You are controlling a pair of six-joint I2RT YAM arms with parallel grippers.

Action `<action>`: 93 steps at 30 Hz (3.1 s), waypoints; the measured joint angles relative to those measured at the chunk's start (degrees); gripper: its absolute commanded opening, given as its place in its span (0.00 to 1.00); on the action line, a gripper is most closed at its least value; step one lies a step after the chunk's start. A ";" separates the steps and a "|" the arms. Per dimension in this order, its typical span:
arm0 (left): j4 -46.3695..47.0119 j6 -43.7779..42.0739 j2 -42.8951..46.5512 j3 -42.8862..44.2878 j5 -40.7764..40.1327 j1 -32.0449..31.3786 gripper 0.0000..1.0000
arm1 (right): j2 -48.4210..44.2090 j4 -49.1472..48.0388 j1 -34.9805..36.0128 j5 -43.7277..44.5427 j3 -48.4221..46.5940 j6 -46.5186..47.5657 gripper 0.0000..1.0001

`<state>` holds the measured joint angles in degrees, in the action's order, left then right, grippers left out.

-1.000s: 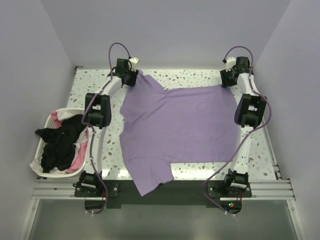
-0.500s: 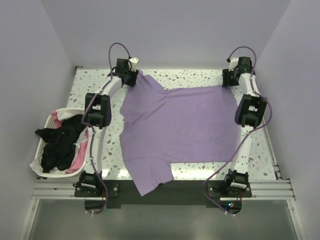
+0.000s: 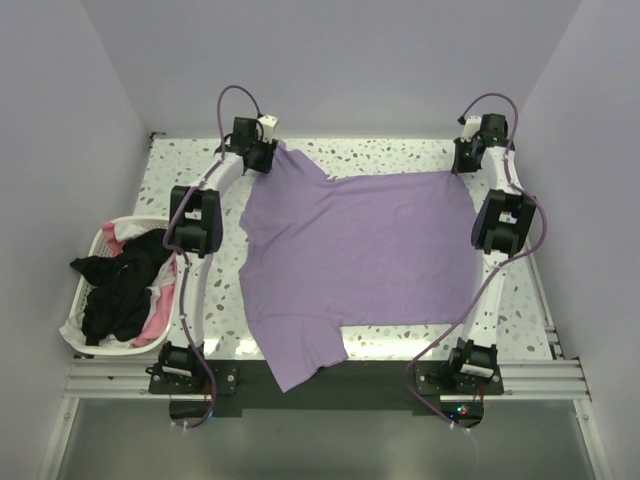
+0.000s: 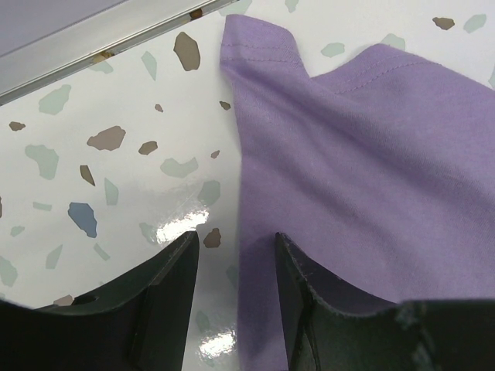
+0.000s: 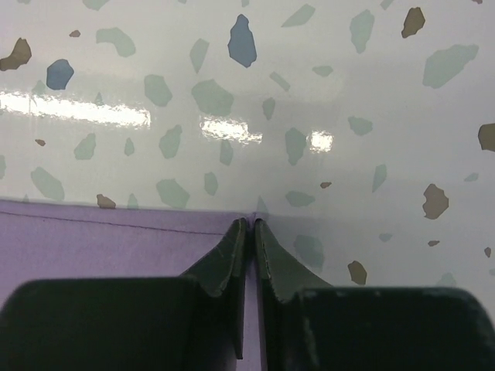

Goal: Fold and stack the t-shirts
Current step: Flatten the tshirt out, then fold the tshirt

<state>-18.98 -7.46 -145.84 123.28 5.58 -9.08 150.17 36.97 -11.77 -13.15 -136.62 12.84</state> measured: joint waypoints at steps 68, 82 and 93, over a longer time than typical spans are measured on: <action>18.51 -6.62 34.77 -38.53 10.97 1.22 0.00 | -23.08 -0.94 -4.76 -12.00 22.91 6.01 0.00; 19.21 -8.48 45.66 -51.76 12.09 1.22 0.00 | -28.46 1.70 -5.73 -14.51 27.39 13.55 0.00; 15.06 -10.80 55.43 -59.67 12.22 1.01 0.00 | -31.56 4.81 -6.95 -15.13 33.66 20.72 0.00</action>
<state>-3.92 -18.26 -90.41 63.61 17.80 -8.08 118.61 41.78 -18.72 -28.27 -102.96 33.56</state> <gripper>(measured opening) 0.014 0.022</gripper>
